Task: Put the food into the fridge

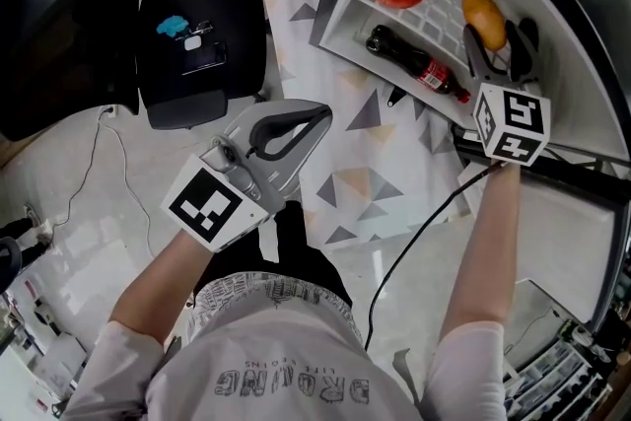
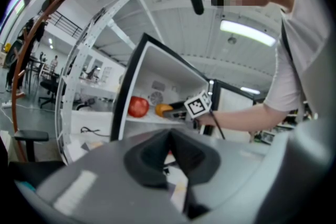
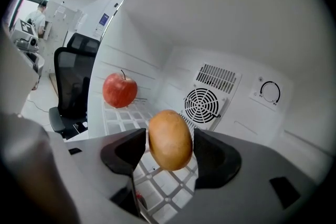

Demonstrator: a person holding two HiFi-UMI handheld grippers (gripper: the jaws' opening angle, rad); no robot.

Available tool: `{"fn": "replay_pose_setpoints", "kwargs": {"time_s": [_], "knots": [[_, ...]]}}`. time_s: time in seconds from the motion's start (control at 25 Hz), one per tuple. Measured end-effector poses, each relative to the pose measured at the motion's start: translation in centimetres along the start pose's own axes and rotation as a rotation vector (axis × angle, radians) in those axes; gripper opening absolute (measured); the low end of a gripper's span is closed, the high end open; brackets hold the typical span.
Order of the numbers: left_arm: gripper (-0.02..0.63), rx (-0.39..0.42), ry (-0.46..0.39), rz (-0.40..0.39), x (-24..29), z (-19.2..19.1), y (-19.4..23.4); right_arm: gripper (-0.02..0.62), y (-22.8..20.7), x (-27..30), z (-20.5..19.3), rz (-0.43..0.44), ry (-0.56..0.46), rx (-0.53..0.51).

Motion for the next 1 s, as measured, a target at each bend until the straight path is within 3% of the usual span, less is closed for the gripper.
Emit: {"fn": "replay_pose_setpoints", "kwargs": {"time_s": [1.0], "knots": [[0.009,0.041,-0.021,-0.035,-2.3,2.1,-0.7,0.261,1.9,-4.2,1.2,0.008,-0.036,0.082]]}}
Point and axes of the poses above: the fingertips, and each gripper's own axes: x forward along the fingers, y to its left, z out of its top, the point moved 3 cm from there along -x, backward along the fingers, and after that the axes turned 12 degrees about x, right-handed, at the moved point
